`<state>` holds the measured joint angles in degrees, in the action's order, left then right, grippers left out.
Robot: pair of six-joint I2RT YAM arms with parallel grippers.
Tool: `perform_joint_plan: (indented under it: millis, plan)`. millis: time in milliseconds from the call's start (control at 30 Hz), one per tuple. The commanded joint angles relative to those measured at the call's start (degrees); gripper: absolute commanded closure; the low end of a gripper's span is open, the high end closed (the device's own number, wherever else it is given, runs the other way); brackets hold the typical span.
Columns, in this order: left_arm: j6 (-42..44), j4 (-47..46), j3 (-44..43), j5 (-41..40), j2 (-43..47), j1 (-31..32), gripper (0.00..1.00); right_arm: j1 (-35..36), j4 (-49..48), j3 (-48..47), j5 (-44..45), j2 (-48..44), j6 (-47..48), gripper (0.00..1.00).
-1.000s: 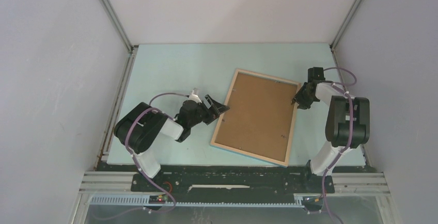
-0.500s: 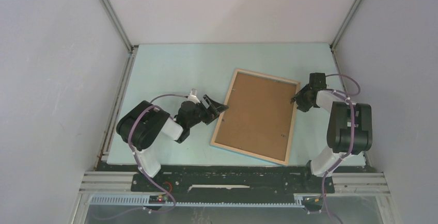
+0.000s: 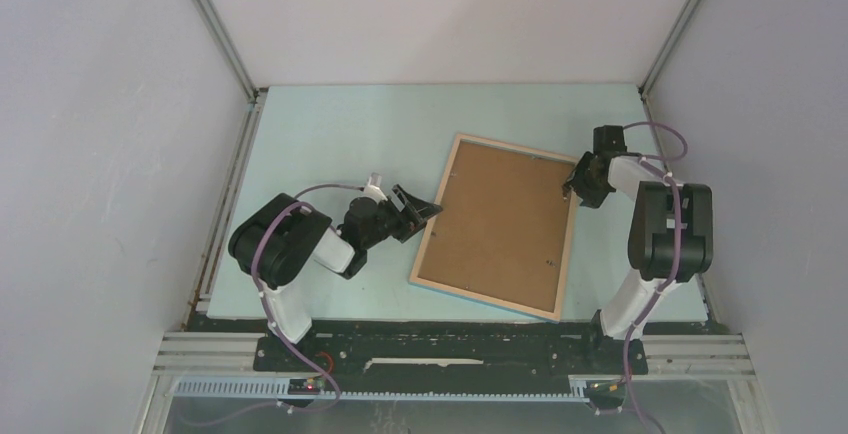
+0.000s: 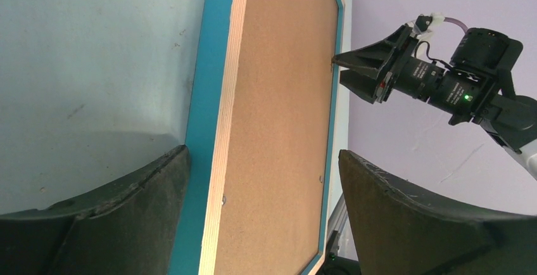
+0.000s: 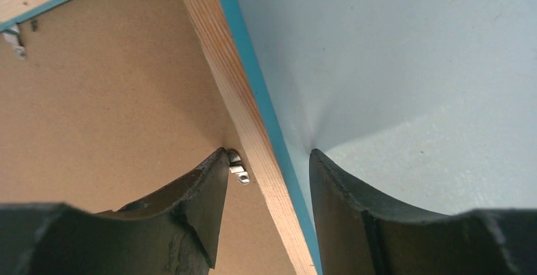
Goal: Put the photo into the frame
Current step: Install the photo frame at the center of the board.
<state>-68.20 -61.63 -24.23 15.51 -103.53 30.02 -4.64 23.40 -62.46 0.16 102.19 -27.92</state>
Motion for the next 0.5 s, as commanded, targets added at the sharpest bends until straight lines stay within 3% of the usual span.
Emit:
perform_joint_plan:
  millis: [0,467]
  plan:
    - [-1.0,-3.1,1.3,1.7,0.4,0.3,0.12,0.8,3.1,-2.3,3.9,0.6,3.2,0.43]
    - [-0.6,-2.7,1.3,1.5,0.6,0.3,0.12,3.0,6.2,-2.5,6.2,2.7,3.8,0.45]
